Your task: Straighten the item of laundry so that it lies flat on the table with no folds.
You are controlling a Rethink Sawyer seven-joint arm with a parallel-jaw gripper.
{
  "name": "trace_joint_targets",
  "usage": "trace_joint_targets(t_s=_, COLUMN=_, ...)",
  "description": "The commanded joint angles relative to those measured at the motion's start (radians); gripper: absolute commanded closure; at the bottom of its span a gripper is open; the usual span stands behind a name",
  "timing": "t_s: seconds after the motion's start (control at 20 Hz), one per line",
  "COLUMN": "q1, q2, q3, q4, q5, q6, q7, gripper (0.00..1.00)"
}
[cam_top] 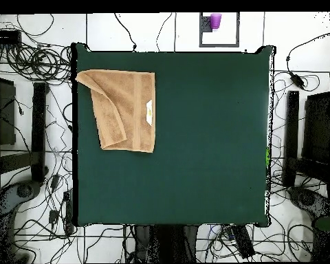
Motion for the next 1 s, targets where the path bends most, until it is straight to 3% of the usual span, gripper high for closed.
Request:
trace_joint_targets(t_s=0.05, q1=0.067, q2=-0.029, q3=-0.078, q4=-0.063, q5=0.075, q6=0.037, q7=-0.107, gripper=0.00)
trace_joint_targets(t_s=0.25, q1=0.040, q2=-0.035, q3=-0.149, q4=-0.072, q5=0.120, q6=0.057, q7=-0.143, gripper=0.00)
trace_joint_targets(t_s=0.35, q1=0.004, q2=-0.044, q3=-0.172, q4=-0.089, q5=0.095, q6=0.120, q7=-0.157, gripper=0.00)
trace_joint_targets(t_s=0.55, q1=-0.068, q2=-0.038, q3=-0.324, q4=-0.089, q5=0.235, q6=0.056, q7=-0.308, gripper=0.00)
trace_joint_targets(t_s=1.0, q1=0.029, q2=-0.053, q3=-0.281, q4=-0.086, q5=0.186, q6=0.045, q7=-0.130, gripper=0.00)
